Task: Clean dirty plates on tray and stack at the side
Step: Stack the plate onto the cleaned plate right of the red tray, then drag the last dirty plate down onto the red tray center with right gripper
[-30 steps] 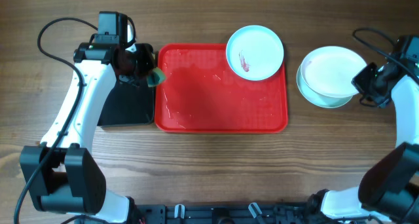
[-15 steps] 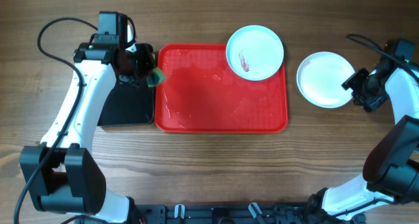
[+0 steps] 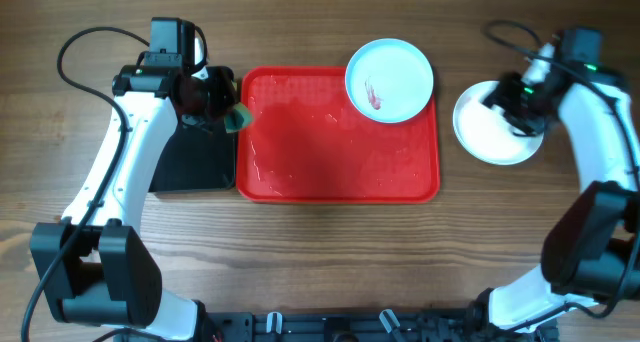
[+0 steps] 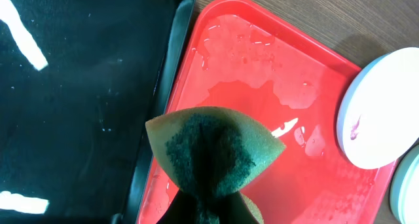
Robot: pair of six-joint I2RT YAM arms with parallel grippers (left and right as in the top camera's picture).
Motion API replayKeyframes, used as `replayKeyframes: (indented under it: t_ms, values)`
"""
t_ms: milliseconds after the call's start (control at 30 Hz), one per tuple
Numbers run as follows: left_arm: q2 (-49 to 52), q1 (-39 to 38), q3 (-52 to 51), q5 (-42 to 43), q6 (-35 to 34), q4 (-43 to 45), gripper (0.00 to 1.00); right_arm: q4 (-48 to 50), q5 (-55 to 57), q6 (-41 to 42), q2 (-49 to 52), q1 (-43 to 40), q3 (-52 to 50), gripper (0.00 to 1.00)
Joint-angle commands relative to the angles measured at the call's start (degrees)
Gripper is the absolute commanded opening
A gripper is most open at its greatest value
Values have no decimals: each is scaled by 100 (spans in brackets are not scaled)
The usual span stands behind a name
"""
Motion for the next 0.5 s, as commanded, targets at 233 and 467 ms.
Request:
replayKeyframes:
  t_ms: [233,467]
  values:
    - [-20,0,-35,9,111,20,4,612,1126,1912,293,1829,138,49]
    - [-20,0,-35,9,111,20,4,682,977,2282,907,1963,138,43]
